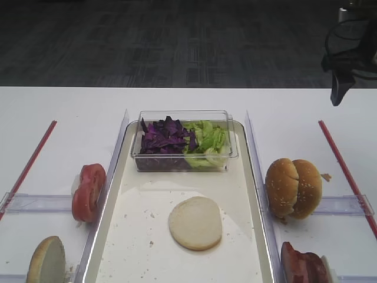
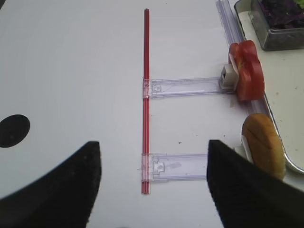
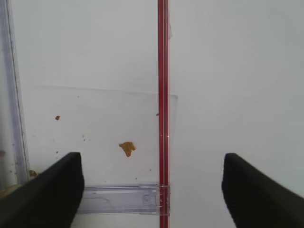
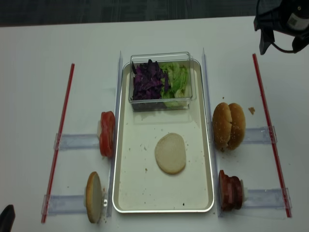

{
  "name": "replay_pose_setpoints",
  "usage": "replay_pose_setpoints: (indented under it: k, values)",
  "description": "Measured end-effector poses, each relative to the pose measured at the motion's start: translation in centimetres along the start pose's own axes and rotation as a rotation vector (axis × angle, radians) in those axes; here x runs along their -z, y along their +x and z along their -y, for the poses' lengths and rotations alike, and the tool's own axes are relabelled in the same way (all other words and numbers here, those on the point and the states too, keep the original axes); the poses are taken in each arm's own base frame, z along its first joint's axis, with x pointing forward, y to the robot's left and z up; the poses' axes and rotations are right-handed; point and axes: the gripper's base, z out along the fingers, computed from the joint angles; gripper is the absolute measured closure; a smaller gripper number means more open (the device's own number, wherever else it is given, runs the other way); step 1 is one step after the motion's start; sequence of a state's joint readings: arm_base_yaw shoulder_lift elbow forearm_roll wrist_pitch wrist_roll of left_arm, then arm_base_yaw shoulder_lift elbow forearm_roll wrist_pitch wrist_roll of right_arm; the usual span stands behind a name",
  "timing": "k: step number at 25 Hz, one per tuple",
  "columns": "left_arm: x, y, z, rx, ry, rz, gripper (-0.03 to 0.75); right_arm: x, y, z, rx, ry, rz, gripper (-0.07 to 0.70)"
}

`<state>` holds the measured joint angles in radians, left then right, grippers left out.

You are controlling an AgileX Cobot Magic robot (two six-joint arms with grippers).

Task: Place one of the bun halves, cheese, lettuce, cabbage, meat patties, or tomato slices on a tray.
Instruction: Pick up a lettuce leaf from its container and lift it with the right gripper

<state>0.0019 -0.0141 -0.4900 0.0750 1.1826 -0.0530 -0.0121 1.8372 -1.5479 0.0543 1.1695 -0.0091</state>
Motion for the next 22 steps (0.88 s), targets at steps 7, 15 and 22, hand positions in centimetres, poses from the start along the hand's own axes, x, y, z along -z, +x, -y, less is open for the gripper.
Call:
replay_pose_setpoints:
  k: [7, 15, 22]
  values:
    - [0.0, 0.0, 0.0, 0.000, 0.000, 0.000, 0.277, -0.5, -0.4, -0.2, -0.020, -0.025, -0.008, 0.018]
    - [0.0, 0.0, 0.0, 0.000, 0.000, 0.000, 0.277, -0.4, -0.4, -1.4, -0.033, -0.034, -0.010, 0.018]
    - [0.0, 0.0, 0.0, 0.000, 0.000, 0.000, 0.277, -1.2, -0.7, -5.7, 0.002, -0.050, -0.002, 0.018]
